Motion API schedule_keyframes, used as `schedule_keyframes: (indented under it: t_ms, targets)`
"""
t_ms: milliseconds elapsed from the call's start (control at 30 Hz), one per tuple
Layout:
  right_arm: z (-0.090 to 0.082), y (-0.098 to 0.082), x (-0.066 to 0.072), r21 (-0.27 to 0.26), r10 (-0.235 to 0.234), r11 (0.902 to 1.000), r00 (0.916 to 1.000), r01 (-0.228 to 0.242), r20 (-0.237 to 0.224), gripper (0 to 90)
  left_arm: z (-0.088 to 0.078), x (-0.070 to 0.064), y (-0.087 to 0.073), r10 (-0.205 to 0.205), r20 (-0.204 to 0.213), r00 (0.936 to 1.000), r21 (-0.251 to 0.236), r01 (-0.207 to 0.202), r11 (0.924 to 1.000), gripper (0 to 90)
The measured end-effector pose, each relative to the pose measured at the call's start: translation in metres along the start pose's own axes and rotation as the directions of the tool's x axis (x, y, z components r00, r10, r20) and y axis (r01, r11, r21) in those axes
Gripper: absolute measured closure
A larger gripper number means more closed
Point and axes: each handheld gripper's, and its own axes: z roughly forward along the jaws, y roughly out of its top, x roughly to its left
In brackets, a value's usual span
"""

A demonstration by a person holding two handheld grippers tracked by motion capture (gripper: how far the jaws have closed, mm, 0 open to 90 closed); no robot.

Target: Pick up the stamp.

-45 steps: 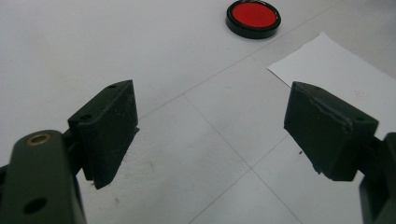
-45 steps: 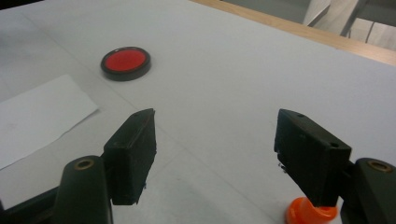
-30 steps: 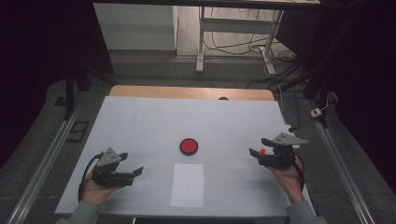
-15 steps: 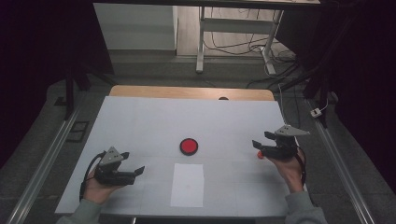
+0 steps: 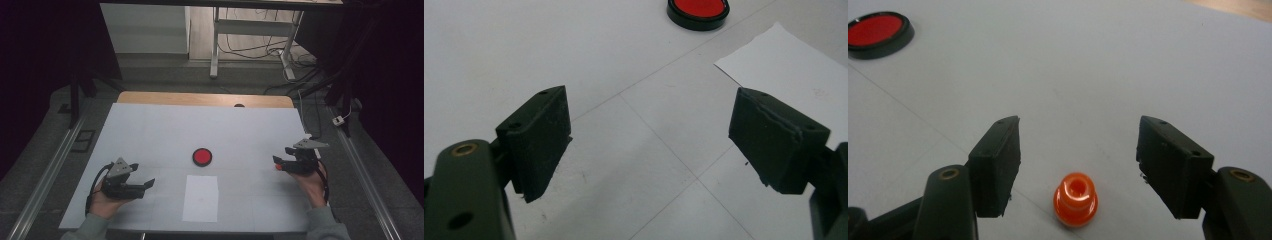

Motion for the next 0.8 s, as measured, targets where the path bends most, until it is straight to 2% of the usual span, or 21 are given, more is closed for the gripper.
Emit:
schedule_keyframes:
  t_ms: [133, 200, 333, 667, 800]
  targets:
    - [0.001, -0.006, 0.000, 0.016, 0.006, 0.9999, 1.0000, -0.006, 0.001, 36.4, 0.000, 0.000, 0.000, 0.001, 0.001, 1.0000, 0.002, -0.001, 1.0000, 17.6]
    - [0.001, -0.009, 0.001, 0.007, 0.011, 0.9999, 0.9999, -0.011, -0.002, 38.3, 0.001, 0.000, 0.000, 0.001, 0.001, 1.0000, 0.004, -0.001, 1.0000, 17.6]
    - [0.001, -0.015, 0.003, 0.017, 0.001, 0.9999, 1.0000, -0.001, 0.008, 42.0, 0.002, -0.001, 0.000, 0.003, 0.004, 1.0000, 0.009, -0.004, 1.0000, 17.5]
    - [0.004, -0.019, 0.003, 0.030, -0.002, 0.9996, 0.9996, 0.002, 0.027, 51.6, 0.002, 0.000, 0.000, -0.001, 0.006, 1.0000, 0.011, 0.001, 0.9999, 17.3]
    - [0.005, -0.023, 0.001, 0.041, 0.016, 0.9990, 0.9998, -0.017, 0.012, 55.5, 0.002, 0.000, 0.000, -0.001, 0.006, 1.0000, 0.010, 0.000, 1.0000, 17.3]
